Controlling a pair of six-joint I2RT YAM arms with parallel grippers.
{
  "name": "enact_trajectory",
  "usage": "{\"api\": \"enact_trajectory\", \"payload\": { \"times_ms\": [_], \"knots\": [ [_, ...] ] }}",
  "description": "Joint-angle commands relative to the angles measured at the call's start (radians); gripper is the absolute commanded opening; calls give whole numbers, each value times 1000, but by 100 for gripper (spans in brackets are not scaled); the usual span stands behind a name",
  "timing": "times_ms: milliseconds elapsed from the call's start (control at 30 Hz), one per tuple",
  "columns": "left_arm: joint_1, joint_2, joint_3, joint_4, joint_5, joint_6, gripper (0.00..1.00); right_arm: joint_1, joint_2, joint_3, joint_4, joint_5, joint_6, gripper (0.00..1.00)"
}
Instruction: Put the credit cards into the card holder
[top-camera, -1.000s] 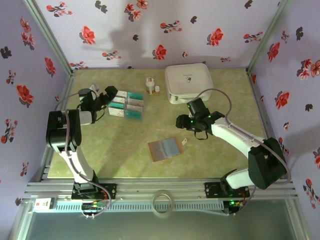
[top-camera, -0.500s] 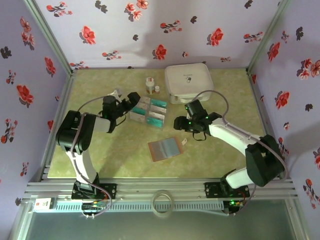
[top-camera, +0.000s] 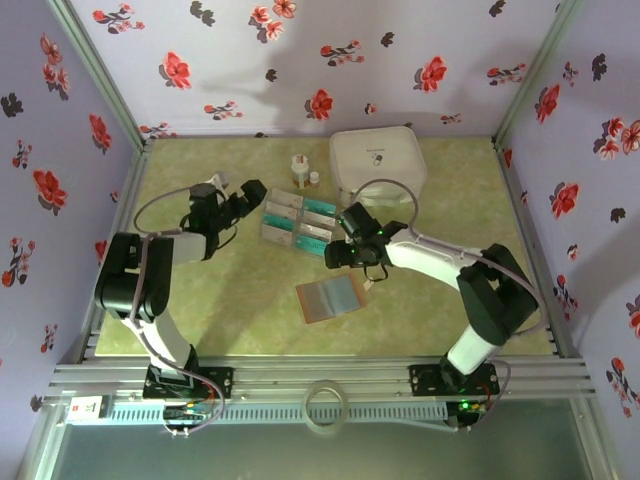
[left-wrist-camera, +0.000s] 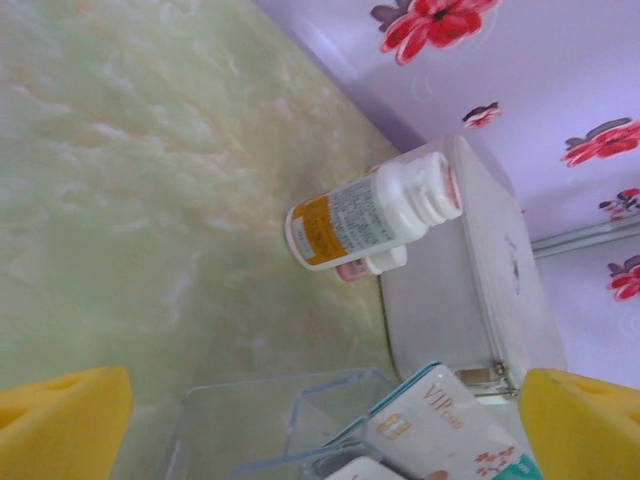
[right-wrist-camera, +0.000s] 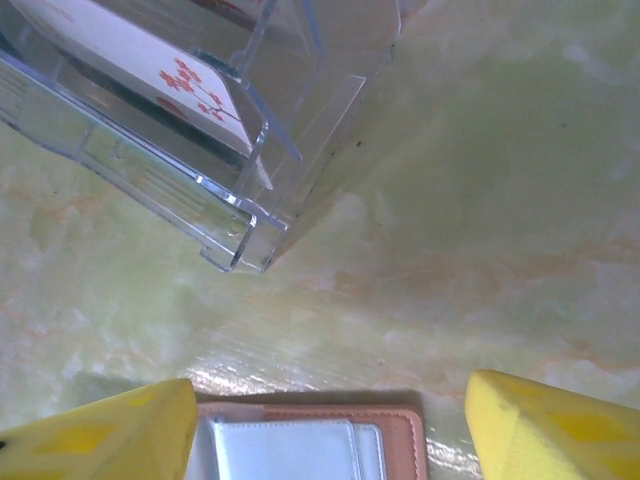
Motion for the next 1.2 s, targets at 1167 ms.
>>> {"api": "enact_trajectory", "payload": {
  "times_ms": [1167],
  "knots": [
    [-241, 149, 154, 8, -27, -8, 100, -210, 11, 67, -5, 117, 6, 69]
  ]
}}
